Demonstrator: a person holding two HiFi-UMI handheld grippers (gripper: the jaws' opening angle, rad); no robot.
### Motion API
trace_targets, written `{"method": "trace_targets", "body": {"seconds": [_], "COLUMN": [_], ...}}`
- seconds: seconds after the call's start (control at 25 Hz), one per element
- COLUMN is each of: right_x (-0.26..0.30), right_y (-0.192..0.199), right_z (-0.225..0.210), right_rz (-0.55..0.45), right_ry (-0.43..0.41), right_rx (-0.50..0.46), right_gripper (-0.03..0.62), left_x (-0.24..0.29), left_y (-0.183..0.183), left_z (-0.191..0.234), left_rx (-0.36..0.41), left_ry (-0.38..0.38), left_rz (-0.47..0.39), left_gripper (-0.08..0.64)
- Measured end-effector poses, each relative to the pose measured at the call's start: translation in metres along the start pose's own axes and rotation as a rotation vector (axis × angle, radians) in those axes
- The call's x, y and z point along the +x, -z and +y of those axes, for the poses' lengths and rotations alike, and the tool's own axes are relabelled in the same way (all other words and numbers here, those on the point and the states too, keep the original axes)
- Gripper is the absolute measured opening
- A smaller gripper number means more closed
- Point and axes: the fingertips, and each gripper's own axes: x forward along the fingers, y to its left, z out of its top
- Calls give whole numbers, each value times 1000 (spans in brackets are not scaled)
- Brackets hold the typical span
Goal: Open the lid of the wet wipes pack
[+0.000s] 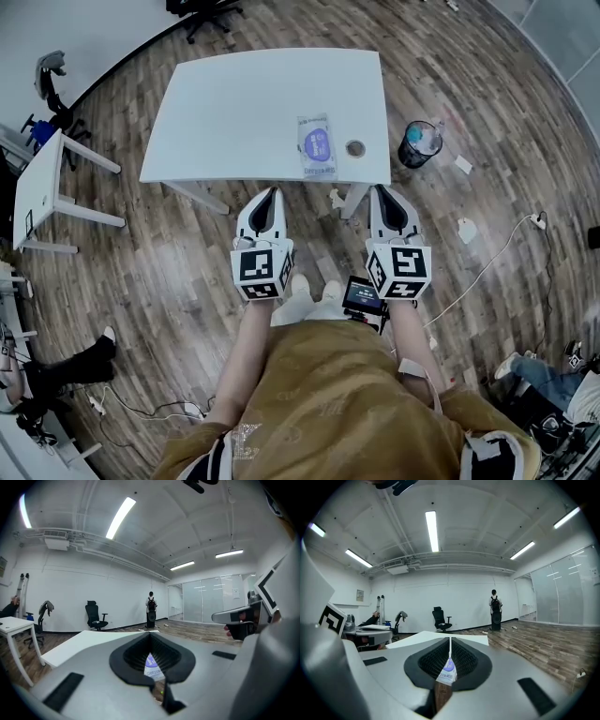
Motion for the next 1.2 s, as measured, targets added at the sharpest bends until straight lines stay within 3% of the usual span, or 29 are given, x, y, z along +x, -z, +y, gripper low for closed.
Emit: {"method": "trace_targets", "body": {"seconds": [0.6,1.2], "right_x": [32,132], "right_y": [-1,-4], "right_z": [-28,-36], "right_rz": [18,76], "right_ry": [40,71], "right_rx": [-7,-14], "right_gripper": [6,6], "left_x": [61,149], "left_y": [-11,-7], "left_z": [-4,48], "left_rx": [7,-27], "left_ry": [55,80], "left_rz": [-11,24], "left_gripper": [2,2]}}
